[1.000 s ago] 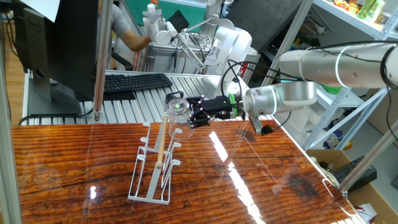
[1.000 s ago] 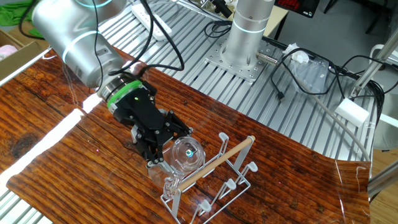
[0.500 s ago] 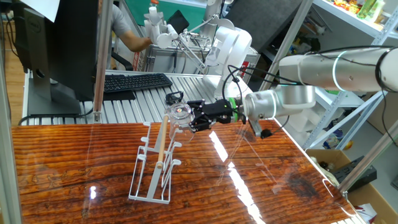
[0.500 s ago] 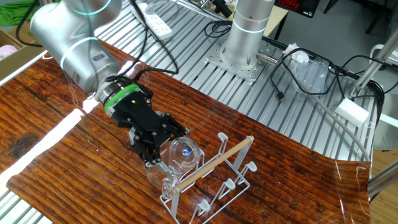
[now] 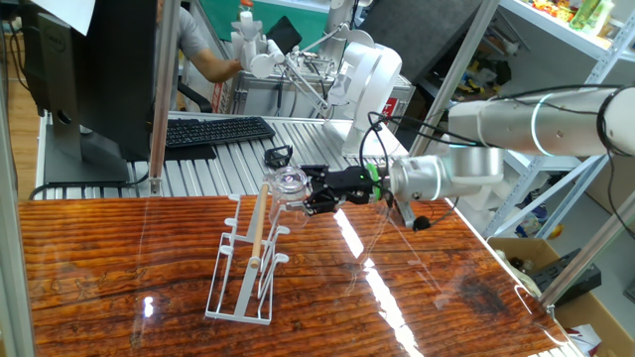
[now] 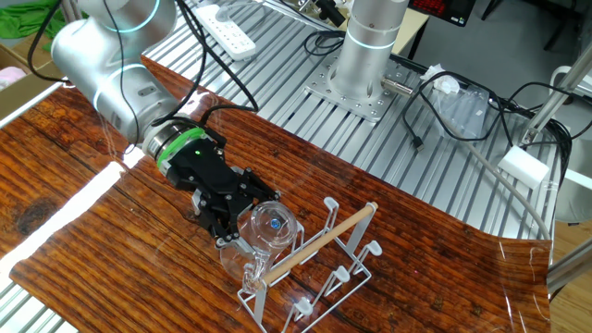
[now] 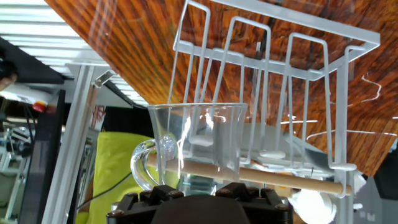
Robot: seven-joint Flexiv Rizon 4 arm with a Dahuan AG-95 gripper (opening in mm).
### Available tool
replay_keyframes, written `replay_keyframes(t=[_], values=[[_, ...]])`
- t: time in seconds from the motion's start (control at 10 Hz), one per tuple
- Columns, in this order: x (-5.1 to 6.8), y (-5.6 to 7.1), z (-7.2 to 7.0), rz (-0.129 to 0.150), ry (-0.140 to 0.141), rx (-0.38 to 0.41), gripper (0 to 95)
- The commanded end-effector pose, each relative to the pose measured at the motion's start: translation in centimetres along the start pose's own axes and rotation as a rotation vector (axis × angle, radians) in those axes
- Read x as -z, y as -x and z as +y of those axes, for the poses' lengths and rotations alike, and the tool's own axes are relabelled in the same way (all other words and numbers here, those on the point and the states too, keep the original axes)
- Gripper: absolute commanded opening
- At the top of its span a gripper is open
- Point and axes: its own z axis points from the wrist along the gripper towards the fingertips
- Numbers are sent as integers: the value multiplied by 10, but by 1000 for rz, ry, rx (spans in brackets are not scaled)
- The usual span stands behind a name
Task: Put the cup on the cup rack
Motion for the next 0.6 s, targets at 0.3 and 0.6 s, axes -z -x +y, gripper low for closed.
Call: replay_keyframes(t=[0.3,0.6], values=[[0,-1,0,32,-17,-10,380],[0,-1,0,36,-18,-19,760]])
